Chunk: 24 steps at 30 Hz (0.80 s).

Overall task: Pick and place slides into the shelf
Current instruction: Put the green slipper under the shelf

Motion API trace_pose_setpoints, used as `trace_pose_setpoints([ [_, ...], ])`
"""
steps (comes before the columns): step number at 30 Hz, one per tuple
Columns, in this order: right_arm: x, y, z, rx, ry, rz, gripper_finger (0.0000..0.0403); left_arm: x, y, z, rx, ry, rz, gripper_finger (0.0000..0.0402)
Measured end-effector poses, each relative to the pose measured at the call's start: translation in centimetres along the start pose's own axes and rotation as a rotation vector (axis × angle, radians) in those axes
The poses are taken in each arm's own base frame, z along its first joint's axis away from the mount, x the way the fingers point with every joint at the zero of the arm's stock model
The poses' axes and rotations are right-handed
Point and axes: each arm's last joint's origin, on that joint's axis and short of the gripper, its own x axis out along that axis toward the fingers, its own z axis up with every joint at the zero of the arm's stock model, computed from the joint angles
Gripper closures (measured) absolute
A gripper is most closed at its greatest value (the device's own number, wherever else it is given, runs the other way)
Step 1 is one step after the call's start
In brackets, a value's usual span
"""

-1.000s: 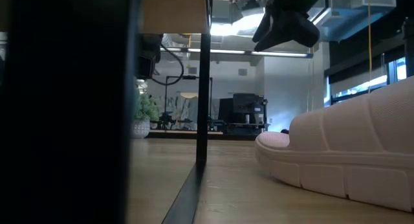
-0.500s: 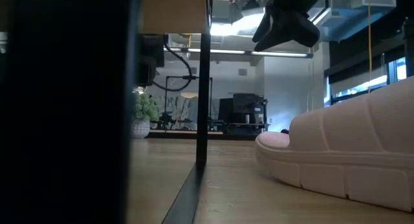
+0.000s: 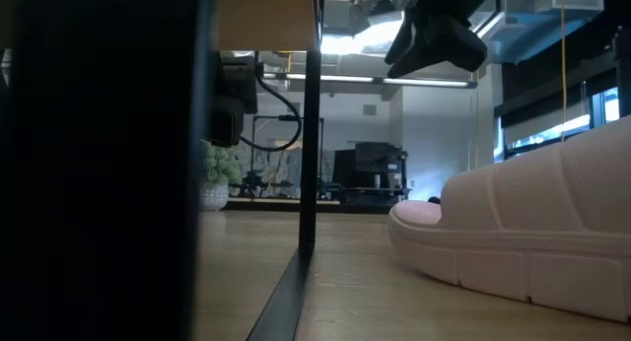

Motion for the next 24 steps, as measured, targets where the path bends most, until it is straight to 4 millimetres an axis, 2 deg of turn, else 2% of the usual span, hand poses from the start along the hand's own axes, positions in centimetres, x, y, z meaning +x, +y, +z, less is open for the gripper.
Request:
trace_pose_setpoints([
  [14, 0.00, 0.00, 0.00, 0.003, 0.000, 0.000, 0.0226, 0.00, 0.18, -0.01, -0.023, -0.006, 0.060, 0.0327],
  [18, -0.01, 0.01, 0.00, 0.003, 0.000, 0.000, 0.0226, -0.02, 0.21, -0.01, -0.030, -0.007, 0.064, 0.0300],
  [24, -0.01, 0.01, 0.00, 0.003, 0.000, 0.000, 0.0226, -0.10, 0.30, 0.02, -0.031, -0.012, 0.072, 0.0234],
])
